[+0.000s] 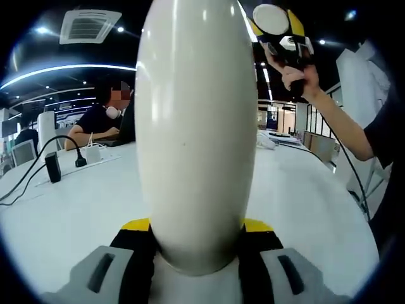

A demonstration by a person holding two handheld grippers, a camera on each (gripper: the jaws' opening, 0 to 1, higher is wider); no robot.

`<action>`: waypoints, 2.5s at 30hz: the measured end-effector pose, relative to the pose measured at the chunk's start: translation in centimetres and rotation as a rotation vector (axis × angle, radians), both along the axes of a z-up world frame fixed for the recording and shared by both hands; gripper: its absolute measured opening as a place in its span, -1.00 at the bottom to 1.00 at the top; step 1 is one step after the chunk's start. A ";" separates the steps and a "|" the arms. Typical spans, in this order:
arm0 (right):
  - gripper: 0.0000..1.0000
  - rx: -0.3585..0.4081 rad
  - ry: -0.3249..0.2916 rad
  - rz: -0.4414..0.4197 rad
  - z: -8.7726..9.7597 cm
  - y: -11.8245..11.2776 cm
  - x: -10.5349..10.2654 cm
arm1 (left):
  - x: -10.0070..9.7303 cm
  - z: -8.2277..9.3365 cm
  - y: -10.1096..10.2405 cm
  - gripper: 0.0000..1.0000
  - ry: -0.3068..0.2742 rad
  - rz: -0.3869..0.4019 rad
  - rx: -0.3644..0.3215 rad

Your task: Grasp the water cup twist off the cup lid place the cup lid on the table

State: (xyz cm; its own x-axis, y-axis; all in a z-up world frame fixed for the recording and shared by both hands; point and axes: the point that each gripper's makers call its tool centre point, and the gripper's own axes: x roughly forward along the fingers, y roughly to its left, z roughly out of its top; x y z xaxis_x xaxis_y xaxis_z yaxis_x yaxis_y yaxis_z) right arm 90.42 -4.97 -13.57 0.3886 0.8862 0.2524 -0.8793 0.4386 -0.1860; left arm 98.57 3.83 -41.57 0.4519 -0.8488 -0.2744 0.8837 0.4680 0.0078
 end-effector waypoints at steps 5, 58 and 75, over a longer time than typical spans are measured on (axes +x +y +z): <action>-0.07 -0.006 0.010 -0.014 -0.5 -0.6 -0.2 | -0.1 0.0 0.0 0.05 0.000 0.000 0.000; -0.07 -0.026 0.137 -0.057 -7.0 -2.6 -1.3 | -0.1 0.0 0.0 0.05 -0.003 0.006 0.000; -0.07 -0.004 0.191 -0.053 -9.2 -2.8 -1.8 | -0.3 0.1 0.1 0.05 -0.002 0.007 0.000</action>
State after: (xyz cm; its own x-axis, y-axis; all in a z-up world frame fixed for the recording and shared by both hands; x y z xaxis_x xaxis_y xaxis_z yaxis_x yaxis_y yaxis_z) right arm 88.64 -7.82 -22.74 0.4752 0.8641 0.1661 -0.8744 0.4848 -0.0203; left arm 98.26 3.96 -41.51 0.4586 -0.8456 -0.2733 0.8803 0.4743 0.0098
